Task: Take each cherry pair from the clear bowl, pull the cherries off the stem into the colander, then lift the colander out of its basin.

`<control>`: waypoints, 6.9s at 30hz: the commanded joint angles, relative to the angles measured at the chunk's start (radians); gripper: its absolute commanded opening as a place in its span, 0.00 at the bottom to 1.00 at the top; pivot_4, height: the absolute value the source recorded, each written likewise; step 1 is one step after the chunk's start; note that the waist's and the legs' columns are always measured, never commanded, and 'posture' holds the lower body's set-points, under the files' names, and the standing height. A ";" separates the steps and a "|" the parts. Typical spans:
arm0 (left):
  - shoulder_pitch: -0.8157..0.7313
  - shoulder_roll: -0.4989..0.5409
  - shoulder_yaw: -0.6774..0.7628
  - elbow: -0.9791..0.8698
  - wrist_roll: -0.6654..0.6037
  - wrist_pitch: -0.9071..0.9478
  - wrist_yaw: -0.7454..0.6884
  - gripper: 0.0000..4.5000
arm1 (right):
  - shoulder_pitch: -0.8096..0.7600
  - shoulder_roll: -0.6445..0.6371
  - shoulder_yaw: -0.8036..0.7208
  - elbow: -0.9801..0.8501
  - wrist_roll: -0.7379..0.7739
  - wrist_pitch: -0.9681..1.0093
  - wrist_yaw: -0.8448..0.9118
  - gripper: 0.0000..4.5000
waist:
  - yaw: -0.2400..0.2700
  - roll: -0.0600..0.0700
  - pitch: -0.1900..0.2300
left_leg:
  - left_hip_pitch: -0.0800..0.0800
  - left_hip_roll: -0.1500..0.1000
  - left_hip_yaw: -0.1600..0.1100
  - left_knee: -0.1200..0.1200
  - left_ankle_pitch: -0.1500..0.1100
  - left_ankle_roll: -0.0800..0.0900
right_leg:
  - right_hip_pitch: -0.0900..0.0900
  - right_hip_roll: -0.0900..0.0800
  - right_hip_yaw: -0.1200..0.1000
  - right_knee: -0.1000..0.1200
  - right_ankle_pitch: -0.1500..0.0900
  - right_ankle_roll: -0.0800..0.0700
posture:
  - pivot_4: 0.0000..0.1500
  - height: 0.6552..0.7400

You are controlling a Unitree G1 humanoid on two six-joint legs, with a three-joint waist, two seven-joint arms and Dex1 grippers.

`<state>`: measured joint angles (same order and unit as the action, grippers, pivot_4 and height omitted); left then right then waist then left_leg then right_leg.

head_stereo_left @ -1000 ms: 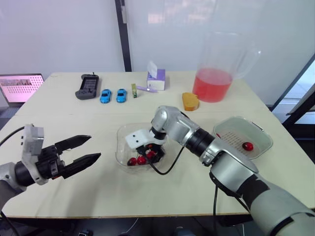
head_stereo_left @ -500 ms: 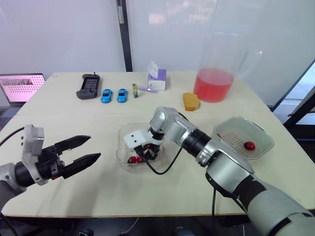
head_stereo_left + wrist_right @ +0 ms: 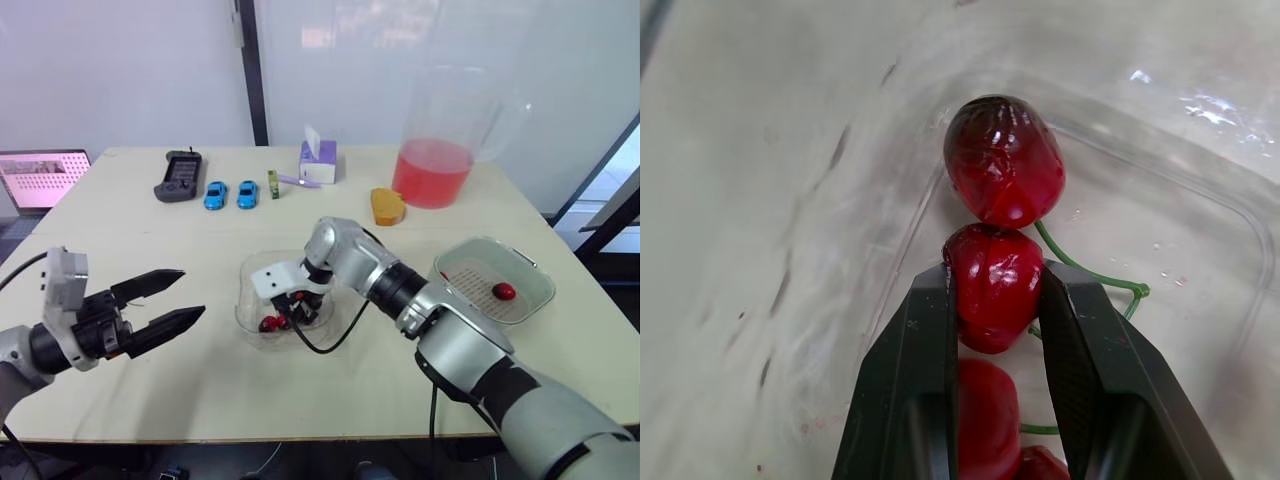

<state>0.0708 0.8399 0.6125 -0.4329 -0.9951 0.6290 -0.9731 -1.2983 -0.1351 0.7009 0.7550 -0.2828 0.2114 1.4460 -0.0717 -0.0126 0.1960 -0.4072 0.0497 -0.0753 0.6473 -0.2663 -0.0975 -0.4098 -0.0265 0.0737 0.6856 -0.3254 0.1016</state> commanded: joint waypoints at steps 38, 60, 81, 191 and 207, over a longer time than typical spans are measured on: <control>-0.661 -0.208 -0.173 0.316 -0.496 0.258 0.508 1.00 | 0.205 -0.339 -0.349 -0.764 0.107 -0.452 -0.244 0.12 | 0.000 -0.001 -0.001 | 0.000 -0.001 -0.002 0.002 0.001 -0.002 | 0.001 -0.001 -0.002 0.001 0.000 0.000 | 1.00 1.00; -0.656 -0.247 -0.282 0.349 -0.346 0.305 0.414 1.00 | 0.191 -0.316 -0.331 -0.786 0.075 -0.428 -0.363 0.12 | 0.002 -0.001 -0.001 | 0.000 -0.001 -0.002 0.003 0.004 -0.008 | 0.002 -0.001 -0.002 0.001 0.000 0.000 | 1.00 1.00; -0.711 -0.315 -0.283 0.407 -0.297 0.306 0.409 1.00 | 0.180 -0.316 -0.322 -0.776 0.085 -0.433 -0.350 0.12 | 0.002 -0.001 -0.001 | 0.000 -0.001 -0.003 0.003 0.004 -0.008 | 0.002 -0.001 -0.002 0.001 0.000 0.000 | 1.00 1.00; -0.712 -0.297 -0.286 0.337 -0.411 0.374 0.272 0.00 | 0.194 -0.143 -0.855 -0.836 1.384 1.403 -0.960 0.09 | 0.003 -0.001 -0.001 | 0.000 -0.001 -0.003 0.001 0.002 -0.002 | 0.001 0.000 -0.002 0.001 0.000 0.000 | 1.00 1.00; -0.701 -0.316 -0.273 0.334 -0.420 0.362 0.292 0.00 | 0.265 -0.333 -0.741 -0.968 1.423 1.383 -0.849 0.09 | 0.005 -0.001 -0.001 | -0.001 -0.001 -0.003 0.000 0.001 -0.002 | 0.001 0.000 -0.002 0.000 0.000 0.000 | 1.00 1.00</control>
<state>-0.6287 0.5201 0.3148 -0.0788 -1.4050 1.0093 -0.6804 -0.9979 -0.4298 -0.0059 -0.2034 1.1328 1.6063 0.5685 -0.0669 -0.0134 0.1954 -0.4079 0.0484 -0.0784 0.6479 -0.2648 -0.0997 -0.4082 -0.0266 0.0716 0.6851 -0.3254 0.1019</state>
